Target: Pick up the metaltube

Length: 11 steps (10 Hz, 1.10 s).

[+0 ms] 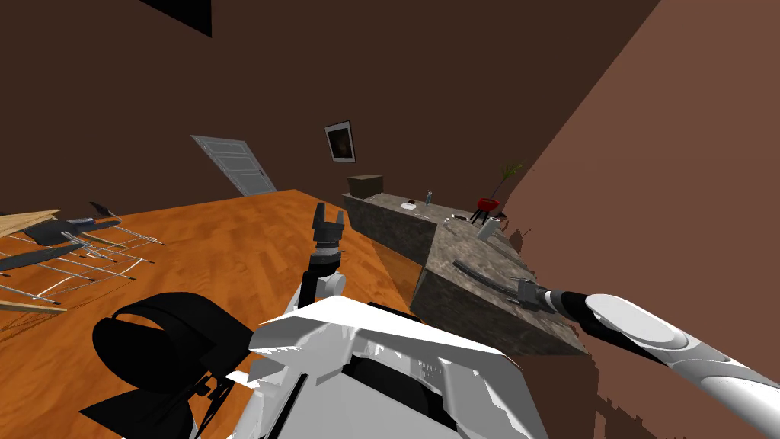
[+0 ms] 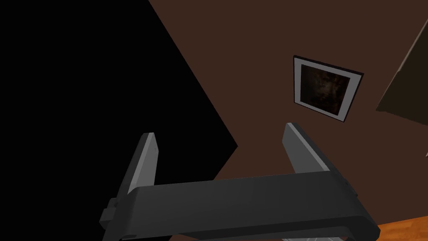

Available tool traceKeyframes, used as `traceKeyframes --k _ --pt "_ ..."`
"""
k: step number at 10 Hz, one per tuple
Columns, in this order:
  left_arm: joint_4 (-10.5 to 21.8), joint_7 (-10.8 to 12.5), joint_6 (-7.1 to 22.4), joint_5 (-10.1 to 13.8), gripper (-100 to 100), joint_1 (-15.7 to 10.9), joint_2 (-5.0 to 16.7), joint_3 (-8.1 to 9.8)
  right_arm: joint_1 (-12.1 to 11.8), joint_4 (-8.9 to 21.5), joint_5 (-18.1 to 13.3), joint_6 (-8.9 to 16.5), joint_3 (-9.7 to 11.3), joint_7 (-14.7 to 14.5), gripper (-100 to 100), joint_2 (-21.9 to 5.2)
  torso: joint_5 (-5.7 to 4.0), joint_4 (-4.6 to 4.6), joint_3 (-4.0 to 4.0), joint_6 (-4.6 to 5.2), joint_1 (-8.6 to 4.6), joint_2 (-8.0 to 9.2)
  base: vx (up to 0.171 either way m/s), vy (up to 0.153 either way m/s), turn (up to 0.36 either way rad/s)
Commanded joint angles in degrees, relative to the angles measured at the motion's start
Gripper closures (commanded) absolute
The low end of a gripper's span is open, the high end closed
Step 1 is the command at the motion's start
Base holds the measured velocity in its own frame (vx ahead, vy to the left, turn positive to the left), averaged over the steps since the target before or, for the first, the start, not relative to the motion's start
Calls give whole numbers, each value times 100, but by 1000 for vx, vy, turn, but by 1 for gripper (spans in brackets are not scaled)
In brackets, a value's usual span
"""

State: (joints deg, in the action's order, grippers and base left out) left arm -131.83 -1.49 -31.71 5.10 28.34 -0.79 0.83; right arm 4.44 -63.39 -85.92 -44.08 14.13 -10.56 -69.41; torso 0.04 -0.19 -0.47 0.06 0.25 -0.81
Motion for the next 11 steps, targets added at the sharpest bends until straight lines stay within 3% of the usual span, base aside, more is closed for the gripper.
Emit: traceKeyframes --k 1,3,4,8,9,10,11 --pt "0 0 0 0 0 0 0 0 -53 -102 39 4 6 -202 -100 54 0 0 0 0 0 0 127 40 -209" --pt "0 0 0 0 0 -1 0 0 -34 -106 41 -6 15 -226 -100 68 -5 7 16 2 -23 28 85 20 -142" --pt "1 0 1 0 0 -2 1 0 -34 -110 43 -8 17 -251 100 71 -7 10 27 -3 -29 47 8 4 5" --pt "1 0 1 0 0 -3 1 0 -35 -110 41 -10 20 -251 100 73 -7 19 44 -1 -37 73 0 0 0" --pt "1 0 1 0 0 -3 1 0 -36 -110 41 -10 20 -251 0 74 -5 20 45 -1 -35 75 0 0 0" --pt "1 0 1 0 0 -3 1 0 -22 -28 18 5 3 -107 100 35 -5 20 46 -1 -34 76 -107 -22 334" --pt "1 0 1 0 0 -6 1 -1 8 47 -3 7 0 -12 100 16 -9 25 56 -23 -40 96 -173 -59 366"
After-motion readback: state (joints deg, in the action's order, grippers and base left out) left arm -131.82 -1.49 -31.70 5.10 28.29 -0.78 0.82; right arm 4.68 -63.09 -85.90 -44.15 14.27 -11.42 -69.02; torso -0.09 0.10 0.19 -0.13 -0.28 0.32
